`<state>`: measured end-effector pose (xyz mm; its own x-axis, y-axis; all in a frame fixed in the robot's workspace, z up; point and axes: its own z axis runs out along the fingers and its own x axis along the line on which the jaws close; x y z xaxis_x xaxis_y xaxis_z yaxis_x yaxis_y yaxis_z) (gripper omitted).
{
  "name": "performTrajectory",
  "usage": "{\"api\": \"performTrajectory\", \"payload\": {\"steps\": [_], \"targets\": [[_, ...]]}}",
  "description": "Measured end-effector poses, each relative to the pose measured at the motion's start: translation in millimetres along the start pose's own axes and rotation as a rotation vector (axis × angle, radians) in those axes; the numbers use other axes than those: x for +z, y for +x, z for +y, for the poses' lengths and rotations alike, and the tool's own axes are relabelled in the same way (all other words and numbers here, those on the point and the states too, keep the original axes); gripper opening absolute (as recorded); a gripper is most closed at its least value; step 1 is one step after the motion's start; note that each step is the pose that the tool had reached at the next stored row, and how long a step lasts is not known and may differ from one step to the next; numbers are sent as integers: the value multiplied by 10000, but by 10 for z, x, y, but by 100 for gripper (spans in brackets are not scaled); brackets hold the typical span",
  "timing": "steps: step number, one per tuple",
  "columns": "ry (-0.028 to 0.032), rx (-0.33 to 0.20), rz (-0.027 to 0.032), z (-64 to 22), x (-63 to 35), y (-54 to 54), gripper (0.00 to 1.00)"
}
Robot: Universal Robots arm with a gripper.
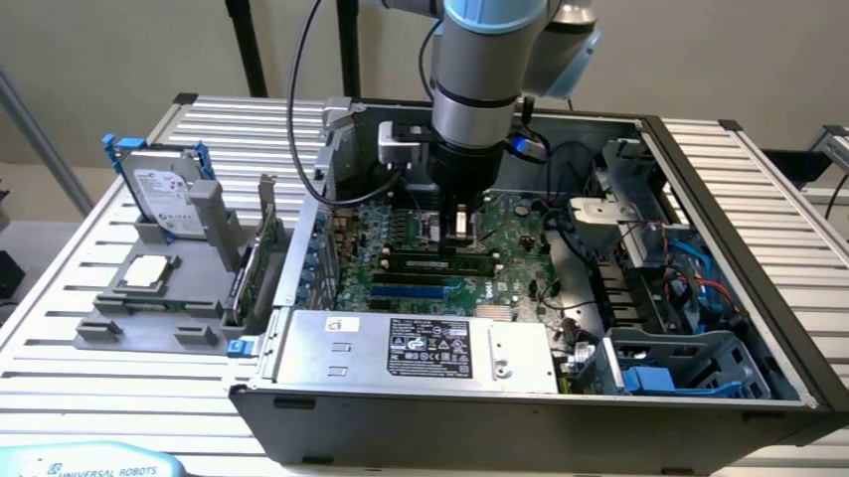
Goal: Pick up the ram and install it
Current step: 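Press down the ram until it locks into place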
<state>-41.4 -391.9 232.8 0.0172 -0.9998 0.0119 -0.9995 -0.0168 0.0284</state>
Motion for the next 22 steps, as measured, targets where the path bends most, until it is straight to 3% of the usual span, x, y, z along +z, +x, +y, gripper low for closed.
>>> {"api": "performTrajectory", "payload": {"steps": [10,12,16,22], "targets": [[2,0,0,0,71,-1,11],[15,1,-30,0,38,-4,11],[3,1,-3,5,-103,1,11],[2,0,-2,5,-114,1,11]]}}
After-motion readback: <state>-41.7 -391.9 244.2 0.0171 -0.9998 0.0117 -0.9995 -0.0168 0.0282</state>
